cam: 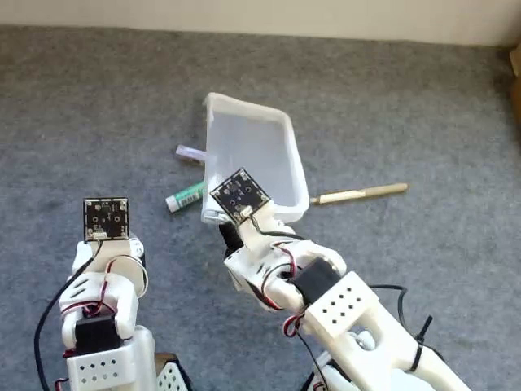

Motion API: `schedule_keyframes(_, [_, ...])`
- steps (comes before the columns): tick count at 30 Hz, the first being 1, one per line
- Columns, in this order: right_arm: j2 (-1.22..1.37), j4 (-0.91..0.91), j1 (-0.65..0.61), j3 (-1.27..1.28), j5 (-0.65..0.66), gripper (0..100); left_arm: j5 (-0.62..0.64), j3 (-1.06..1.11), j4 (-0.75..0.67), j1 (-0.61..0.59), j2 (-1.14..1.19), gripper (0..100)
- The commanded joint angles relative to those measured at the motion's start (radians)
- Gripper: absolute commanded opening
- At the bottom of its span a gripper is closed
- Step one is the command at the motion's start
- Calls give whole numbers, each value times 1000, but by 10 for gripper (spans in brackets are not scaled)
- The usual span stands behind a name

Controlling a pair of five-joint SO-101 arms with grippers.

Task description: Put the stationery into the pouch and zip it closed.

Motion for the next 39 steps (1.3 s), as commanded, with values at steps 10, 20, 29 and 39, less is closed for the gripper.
schedule_keyframes(10, [-114, -35, 87, -7, -18, 3, -8, -213, 144, 51, -12, 213])
schedule_keyframes(20, [-170, -35, 87, 25, -49, 3, -8, -237, 163, 211, -2, 213])
schedule_keyframes(29, [-331, -33, 82, 91, -49, 3, -8, -251, 244, 282, -8, 213])
schedule_keyframes(39, [-542, -30, 82, 206, -43, 3, 61, -329, 241, 305, -10, 217])
